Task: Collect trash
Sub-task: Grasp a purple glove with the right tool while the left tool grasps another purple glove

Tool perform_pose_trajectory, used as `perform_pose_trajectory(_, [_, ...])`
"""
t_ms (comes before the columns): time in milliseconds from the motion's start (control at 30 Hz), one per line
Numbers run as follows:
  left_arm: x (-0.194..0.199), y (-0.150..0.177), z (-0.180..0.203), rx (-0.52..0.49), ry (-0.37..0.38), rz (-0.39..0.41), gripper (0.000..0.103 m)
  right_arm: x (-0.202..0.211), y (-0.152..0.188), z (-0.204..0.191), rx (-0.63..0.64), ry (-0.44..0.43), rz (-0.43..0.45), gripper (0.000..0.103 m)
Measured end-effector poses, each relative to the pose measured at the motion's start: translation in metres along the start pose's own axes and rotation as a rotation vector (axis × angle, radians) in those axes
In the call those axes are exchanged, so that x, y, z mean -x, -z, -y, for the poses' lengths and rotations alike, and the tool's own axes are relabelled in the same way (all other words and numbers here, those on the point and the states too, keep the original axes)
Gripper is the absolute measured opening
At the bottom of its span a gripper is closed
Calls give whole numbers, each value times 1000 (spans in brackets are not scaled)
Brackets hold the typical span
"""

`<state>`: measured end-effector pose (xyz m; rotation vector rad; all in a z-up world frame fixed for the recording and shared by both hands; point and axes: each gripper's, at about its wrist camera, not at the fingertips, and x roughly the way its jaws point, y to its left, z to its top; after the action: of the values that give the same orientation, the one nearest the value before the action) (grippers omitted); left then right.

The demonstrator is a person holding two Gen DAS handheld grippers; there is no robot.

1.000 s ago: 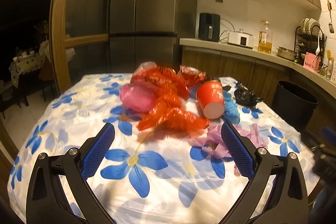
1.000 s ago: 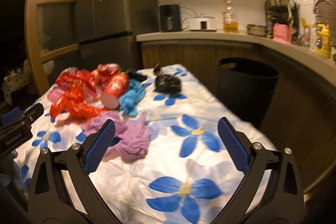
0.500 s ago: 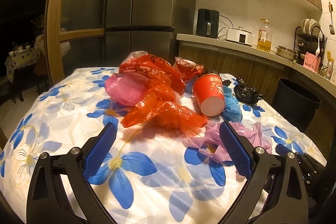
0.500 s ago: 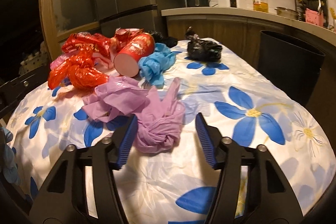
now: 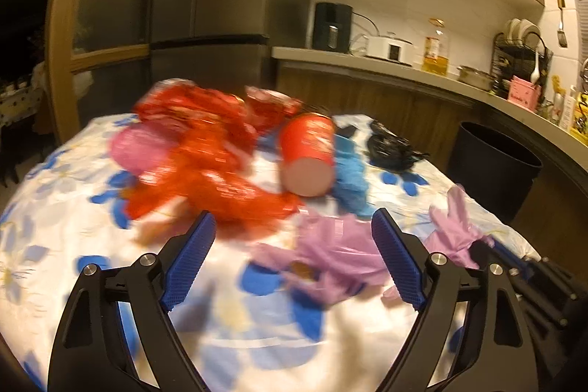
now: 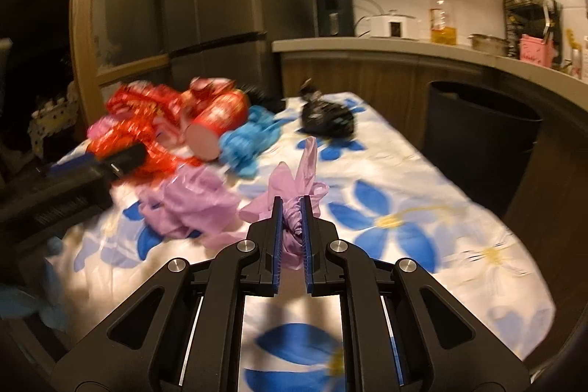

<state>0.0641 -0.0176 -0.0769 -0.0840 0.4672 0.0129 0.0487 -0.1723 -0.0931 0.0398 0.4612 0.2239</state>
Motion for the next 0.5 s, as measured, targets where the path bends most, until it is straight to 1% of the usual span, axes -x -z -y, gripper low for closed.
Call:
perform_pose_trajectory(33, [-5, 1, 5, 0, 12, -12, 82, 3, -1, 4, -4, 11, 3, 9])
perform_pose_trajectory(67, [-13, 3, 12, -4, 19, -30, 79, 5, -2, 8, -10, 17, 6, 9])
perform_pose_trajectory(100, [-19, 6, 17, -14, 15, -42, 77, 7, -3, 12, -17, 22, 8, 9])
perform_pose_trajectory(167, [-32, 10, 25, -30, 2, -85, 67, 12, -4, 20, -30, 31, 10, 9])
perform_pose_trajectory(200, [-38, 12, 26, -26, 5, -108, 64, 14, -4, 23, -35, 32, 11, 9])
perform_pose_trajectory(267, [-47, 14, 27, -11, 9, -142, 53, 18, -5, 30, -46, 36, 12, 9])
perform_pose_trajectory(300, [-48, 15, 27, -9, 6, -148, 51, 19, -6, 32, -49, 39, 13, 9])
perform_pose_trajectory(333, [-50, 16, 27, -10, -1, -154, 44, 20, -6, 34, -52, 42, 14, 9])
perform_pose_trajectory(367, [-52, 16, 27, -11, -2, -161, 35, 21, -7, 36, -56, 44, 16, 9])
perform_pose_trajectory(400, [-53, 17, 27, -10, 2, -169, 29, 22, -8, 38, -59, 44, 17, 9])
perform_pose_trajectory(433, [-53, 18, 26, -8, -2, -173, 16, 22, -9, 40, -62, 45, 19, 9])
perform_pose_trajectory(467, [-54, 18, 25, -4, -7, -178, 9, 23, -9, 41, -65, 46, 21, 9])
perform_pose_trajectory(500, [-54, 19, 23, 5, -5, -183, 8, 24, -10, 42, -67, 46, 23, 9])
